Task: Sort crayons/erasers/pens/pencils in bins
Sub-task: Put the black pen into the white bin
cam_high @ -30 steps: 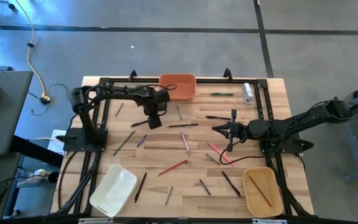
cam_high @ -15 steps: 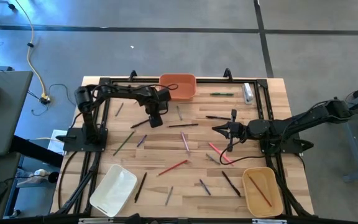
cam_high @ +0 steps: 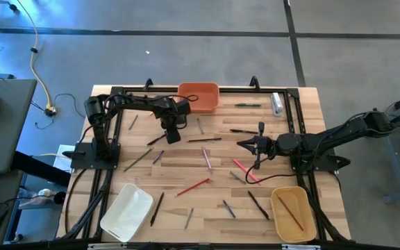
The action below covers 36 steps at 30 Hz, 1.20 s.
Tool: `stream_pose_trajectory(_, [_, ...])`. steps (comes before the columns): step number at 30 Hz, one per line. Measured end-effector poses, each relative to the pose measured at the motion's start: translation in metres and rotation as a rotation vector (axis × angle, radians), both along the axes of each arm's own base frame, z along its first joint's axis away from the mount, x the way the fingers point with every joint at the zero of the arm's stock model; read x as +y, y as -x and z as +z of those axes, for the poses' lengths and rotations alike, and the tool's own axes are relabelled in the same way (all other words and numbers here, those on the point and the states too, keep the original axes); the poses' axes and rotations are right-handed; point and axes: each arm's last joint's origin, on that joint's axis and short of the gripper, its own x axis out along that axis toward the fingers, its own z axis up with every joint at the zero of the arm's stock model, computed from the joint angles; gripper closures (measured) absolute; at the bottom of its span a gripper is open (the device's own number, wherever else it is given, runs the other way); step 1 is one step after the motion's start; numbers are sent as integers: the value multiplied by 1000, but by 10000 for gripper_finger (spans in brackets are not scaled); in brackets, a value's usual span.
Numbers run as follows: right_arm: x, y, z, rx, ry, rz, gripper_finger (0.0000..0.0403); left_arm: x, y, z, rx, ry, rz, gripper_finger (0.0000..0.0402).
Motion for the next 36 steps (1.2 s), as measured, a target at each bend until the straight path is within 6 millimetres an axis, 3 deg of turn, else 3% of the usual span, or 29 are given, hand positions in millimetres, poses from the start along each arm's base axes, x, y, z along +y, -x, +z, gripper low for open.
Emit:
stream_pose_trajectory(7, [0,0,0,-1,-3,0,403,1,-2,0,-31,1,36,280])
stream_pose_trajectory(20, [0,0,0,0,0,0,403,-1,-8,-10,-16,13,-3,385])
stream_pose_trajectory(25, [0,0,0,0,0,0,403,0,-10,4,-36,-9,6,400])
stream_pose_trajectory(36, [0,0,0,0,0,0,403,-11,-14,66,-144,-73,27,400])
